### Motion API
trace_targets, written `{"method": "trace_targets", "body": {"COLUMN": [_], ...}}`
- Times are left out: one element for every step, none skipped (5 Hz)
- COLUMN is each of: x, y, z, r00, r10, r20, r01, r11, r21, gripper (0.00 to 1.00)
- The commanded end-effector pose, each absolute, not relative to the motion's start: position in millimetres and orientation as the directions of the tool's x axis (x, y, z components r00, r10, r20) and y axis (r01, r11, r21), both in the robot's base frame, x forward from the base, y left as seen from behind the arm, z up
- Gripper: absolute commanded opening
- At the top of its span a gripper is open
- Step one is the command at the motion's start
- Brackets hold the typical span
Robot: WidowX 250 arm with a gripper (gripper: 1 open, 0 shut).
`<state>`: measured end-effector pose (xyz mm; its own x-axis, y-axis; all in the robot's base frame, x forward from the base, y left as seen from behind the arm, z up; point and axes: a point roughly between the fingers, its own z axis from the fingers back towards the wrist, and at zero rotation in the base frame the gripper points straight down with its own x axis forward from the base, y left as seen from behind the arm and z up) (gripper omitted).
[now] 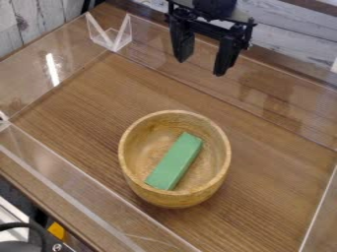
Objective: Remove the green block from inside the brown bowl and put it on the table
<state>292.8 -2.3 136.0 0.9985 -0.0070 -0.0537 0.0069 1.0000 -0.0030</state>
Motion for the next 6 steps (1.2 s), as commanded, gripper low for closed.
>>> {"method": "trace_targets", "body": {"x": [281.7, 268.3, 258.5, 251.0, 240.7, 225.8], "y": [1.8, -1.5, -6.6, 4.1, 14.0, 4.7], "z": [129.7, 119.6, 113.2, 115.8, 118.1, 107.7], "r00": [0.997, 0.996, 0.996, 0.996, 0.994, 0.995], "r10": [-0.016, -0.028, -0.034, 0.016, 0.065, 0.067], "r20": [-0.072, -0.088, -0.083, -0.087, -0.083, -0.078], "r01": [0.016, 0.028, 0.034, -0.017, -0.065, -0.066], "r11": [1.0, 1.0, 0.999, 1.0, 0.998, 0.998], "r21": [-0.006, -0.009, -0.009, -0.006, 0.002, 0.009], "gripper": [1.0, 1.0, 1.0, 1.0, 1.0, 1.0]}}
